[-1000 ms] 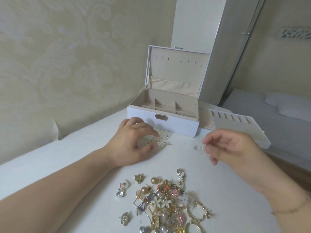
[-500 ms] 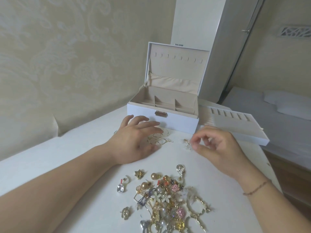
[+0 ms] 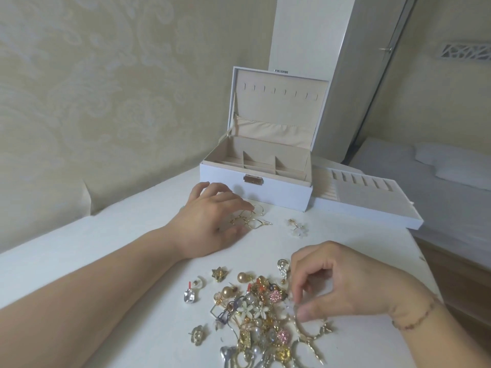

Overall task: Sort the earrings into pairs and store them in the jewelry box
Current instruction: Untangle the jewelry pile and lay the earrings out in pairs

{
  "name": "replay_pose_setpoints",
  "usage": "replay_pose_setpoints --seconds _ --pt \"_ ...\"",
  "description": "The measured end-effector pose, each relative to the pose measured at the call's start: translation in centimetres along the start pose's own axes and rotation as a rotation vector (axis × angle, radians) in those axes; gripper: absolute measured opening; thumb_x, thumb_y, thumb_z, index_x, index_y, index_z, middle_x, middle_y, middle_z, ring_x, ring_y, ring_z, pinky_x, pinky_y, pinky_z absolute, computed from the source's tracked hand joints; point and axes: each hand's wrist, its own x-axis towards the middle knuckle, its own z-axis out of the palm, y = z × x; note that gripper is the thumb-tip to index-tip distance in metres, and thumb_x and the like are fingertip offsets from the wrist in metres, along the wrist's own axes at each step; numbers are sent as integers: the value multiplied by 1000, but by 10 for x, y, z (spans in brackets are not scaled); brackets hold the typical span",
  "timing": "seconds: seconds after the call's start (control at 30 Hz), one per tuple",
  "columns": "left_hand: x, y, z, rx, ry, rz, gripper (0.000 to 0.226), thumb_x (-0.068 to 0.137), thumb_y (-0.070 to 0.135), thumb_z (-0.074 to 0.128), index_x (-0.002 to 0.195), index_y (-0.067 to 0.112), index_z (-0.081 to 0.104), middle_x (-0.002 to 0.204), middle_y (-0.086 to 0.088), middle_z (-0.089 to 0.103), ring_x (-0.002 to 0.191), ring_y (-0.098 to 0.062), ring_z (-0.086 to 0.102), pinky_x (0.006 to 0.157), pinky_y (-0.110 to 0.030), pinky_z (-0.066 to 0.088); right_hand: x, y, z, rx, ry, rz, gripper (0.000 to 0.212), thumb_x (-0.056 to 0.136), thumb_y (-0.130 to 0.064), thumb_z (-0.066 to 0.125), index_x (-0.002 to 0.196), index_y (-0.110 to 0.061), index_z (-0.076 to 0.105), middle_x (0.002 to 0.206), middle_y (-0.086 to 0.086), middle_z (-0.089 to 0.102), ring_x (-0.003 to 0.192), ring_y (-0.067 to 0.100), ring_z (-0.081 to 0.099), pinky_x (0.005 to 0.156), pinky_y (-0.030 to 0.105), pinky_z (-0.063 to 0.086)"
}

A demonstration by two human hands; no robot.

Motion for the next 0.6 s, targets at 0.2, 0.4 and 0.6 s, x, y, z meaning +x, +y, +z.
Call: replay_pose_setpoints --seconds 0.2,0.4,0.6 --pt "-1 0 -1 -10 -9 -14 40 86 54 47 121 37 59 114 20 61 117 -15 45 107 -45 29 -5 11 -10 267 66 -138 11 77 -24 80 75 -20 70 85 -6 61 70 12 48 62 28 35" --pt "0 1 -1 -18 -9 -17 40 86 52 47 121 37 58 113 21 61 116 -14 45 106 -41 29 -6 12 -21 853 339 -253 19 81 -24 74 75 -12 60 102 21 66 81 28 62 57 28 46" --pt "1 1 -1 -21 -10 -23 42 85 52 46 121 36 60 113 19 61 116 -14 46 106 -40 30 29 32 -19 382 1070 -9 17 88 4 63 80 -11 60 69 5 67 56 15 54 50 22 45"
